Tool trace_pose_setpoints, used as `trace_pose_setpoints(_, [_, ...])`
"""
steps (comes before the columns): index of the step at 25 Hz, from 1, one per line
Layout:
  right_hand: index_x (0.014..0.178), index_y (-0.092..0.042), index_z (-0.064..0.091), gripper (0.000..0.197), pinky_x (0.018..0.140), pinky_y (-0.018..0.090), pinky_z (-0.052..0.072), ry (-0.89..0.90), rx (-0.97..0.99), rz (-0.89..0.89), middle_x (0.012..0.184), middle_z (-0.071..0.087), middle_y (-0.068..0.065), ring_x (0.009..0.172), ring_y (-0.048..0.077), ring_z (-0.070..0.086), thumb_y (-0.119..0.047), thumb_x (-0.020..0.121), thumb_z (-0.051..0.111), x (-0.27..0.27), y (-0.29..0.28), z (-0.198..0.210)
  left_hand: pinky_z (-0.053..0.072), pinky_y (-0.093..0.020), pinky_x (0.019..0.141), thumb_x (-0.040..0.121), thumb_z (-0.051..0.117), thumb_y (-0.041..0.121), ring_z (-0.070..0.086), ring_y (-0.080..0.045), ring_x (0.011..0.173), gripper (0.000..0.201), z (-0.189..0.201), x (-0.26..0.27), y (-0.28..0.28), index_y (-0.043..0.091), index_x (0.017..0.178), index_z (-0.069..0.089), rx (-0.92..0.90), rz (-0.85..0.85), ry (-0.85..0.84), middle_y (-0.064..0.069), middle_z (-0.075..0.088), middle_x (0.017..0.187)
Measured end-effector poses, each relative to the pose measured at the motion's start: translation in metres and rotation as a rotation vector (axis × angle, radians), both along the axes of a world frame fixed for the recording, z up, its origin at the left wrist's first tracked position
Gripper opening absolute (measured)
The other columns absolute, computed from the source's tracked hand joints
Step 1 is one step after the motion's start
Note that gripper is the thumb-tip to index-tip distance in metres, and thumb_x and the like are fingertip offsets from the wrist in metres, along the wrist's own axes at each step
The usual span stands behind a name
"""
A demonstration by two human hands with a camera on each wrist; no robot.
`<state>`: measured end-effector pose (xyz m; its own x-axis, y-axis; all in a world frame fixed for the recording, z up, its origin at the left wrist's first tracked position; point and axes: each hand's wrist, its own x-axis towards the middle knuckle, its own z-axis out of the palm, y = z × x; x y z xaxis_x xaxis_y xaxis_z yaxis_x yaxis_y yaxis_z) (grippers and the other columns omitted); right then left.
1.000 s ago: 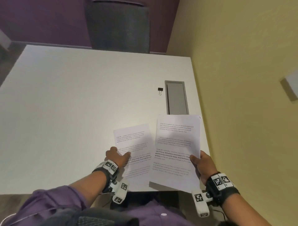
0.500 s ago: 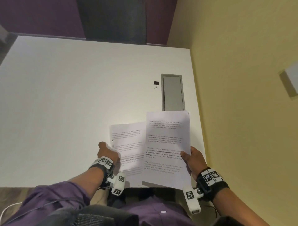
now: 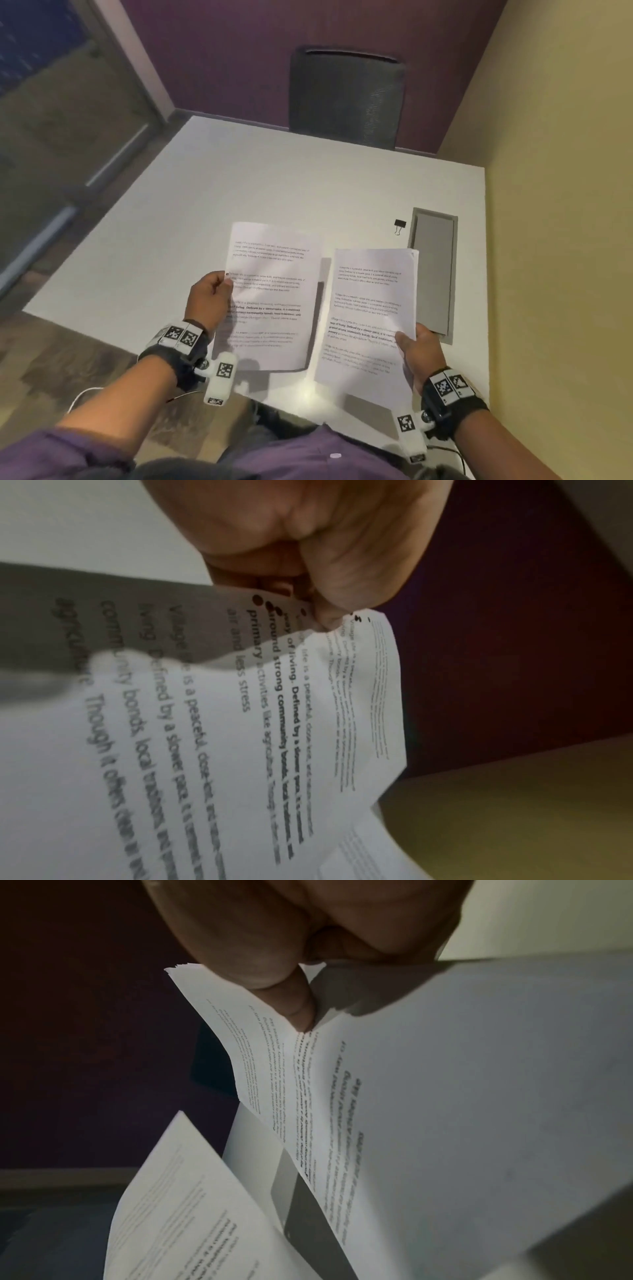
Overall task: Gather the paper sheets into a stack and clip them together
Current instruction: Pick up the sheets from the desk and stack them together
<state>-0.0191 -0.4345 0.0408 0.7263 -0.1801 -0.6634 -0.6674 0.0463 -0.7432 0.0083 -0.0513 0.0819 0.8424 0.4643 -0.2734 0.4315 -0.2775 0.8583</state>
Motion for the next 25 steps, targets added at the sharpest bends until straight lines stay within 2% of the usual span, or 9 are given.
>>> trace_pose_setpoints(2, [0.110,-0.014,0.063,0.021,0.087,0.057,0.057,-0.023,0.039,0.042,0.103,0.073,0.009,0.093,0.036,0.072,0.000,0.097,0.053,0.006,0.018,0.002,0.046,-0.027,0.060,0.101,0.053,0.013,0.053,-0.020,0.061,0.019,0.016,-0.005,0.014,0.014,0.090,0.068,-0.105,0.080,0.003,-0.007,0.066,0.076])
trace_pose_setpoints(4, [0.117,-0.009,0.064,0.025,0.091,0.054,0.057,-0.056,0.009,0.116,0.105,0.074,0.006,0.094,0.032,0.072,-0.001,0.095,0.056,0.011,0.035,0.002,0.039,-0.019,0.046,0.102,0.052,0.012,0.047,-0.015,0.048,0.021,0.026,-0.010,0.023,0.013,0.085,0.064,-0.201,0.123,0.039,-0.005,0.060,0.066])
trace_pose_setpoints(6, [0.118,-0.014,0.065,0.026,0.093,0.054,0.056,-0.068,0.005,0.183,0.109,0.075,0.005,0.097,0.030,0.072,-0.006,0.094,0.059,0.013,0.055,0.005,0.034,-0.018,0.041,0.102,0.051,0.013,0.041,-0.012,0.043,0.020,0.028,-0.010,0.026,0.012,0.087,0.064,-0.248,0.099,0.099,-0.004,0.056,0.062])
trace_pose_setpoints(12, [0.119,-0.013,0.067,0.029,0.098,0.059,0.052,-0.080,0.260,0.217,0.114,0.075,0.010,0.106,0.037,0.071,-0.005,0.091,0.065,0.013,0.136,0.028,0.049,-0.034,0.057,0.097,0.057,0.013,0.057,-0.026,0.060,0.014,0.011,-0.006,0.037,0.010,0.092,0.070,-0.354,0.007,0.179,-0.019,0.071,0.077])
trace_pose_setpoints(14, [0.121,-0.010,0.066,0.032,0.096,0.058,0.053,-0.076,0.361,0.212,0.116,0.074,0.013,0.107,0.038,0.070,-0.005,0.089,0.068,0.012,0.166,0.043,0.057,-0.044,0.072,0.093,0.060,0.016,0.066,-0.031,0.073,0.011,0.006,-0.002,0.052,0.014,0.096,0.071,-0.372,-0.020,0.168,-0.021,0.075,0.090])
trace_pose_setpoints(17, [0.121,-0.009,0.066,0.038,0.090,0.052,0.056,-0.076,0.465,0.233,0.117,0.073,0.016,0.104,0.037,0.070,0.005,0.086,0.065,0.015,0.202,0.058,0.059,-0.039,0.081,0.095,0.062,0.014,0.072,-0.022,0.087,0.025,-0.002,0.006,0.079,0.021,0.119,0.061,-0.416,-0.112,0.164,-0.009,0.075,0.107])
trace_pose_setpoints(19, [0.121,-0.007,0.066,0.045,0.087,0.049,0.058,-0.068,0.522,0.208,0.119,0.071,0.021,0.101,0.038,0.069,0.017,0.083,0.058,0.014,0.225,0.060,0.059,-0.041,0.088,0.098,0.059,0.013,0.073,-0.024,0.102,0.036,-0.006,0.011,0.100,0.031,0.128,0.052,-0.497,-0.209,0.196,-0.007,0.071,0.123])
trace_pose_setpoints(21, [0.124,-0.004,0.064,0.052,0.085,0.049,0.059,-0.087,0.588,0.165,0.122,0.067,0.027,0.101,0.039,0.068,0.023,0.081,0.054,0.012,0.241,0.061,0.061,-0.038,0.083,0.101,0.052,0.007,0.072,-0.025,0.107,0.045,-0.001,0.018,0.112,0.036,0.136,0.046,-0.592,-0.293,0.204,-0.006,0.070,0.126])
trace_pose_setpoints(25, [0.127,-0.002,0.061,0.053,0.074,0.043,0.061,-0.109,0.628,0.088,0.121,0.066,0.029,0.092,0.036,0.070,0.021,0.080,0.057,0.004,0.260,0.063,0.062,-0.028,0.076,0.104,0.041,-0.001,0.073,-0.010,0.101,0.063,0.010,0.026,0.123,0.044,0.147,0.033,-0.652,-0.429,0.221,0.005,0.066,0.130])
